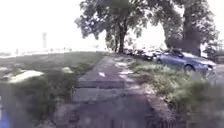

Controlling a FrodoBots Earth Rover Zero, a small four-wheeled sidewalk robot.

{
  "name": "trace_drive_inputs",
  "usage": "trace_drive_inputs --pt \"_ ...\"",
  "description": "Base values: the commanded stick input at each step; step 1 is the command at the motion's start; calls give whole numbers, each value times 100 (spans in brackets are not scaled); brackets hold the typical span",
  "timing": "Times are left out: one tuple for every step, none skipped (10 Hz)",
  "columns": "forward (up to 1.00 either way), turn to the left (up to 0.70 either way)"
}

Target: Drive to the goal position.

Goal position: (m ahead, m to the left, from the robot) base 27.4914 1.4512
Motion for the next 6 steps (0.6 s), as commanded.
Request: trace_drive_inputs --pt "70 6" --pt "70 0" --pt "70 0" --pt "70 0" --pt "70 0" --pt "70 0"
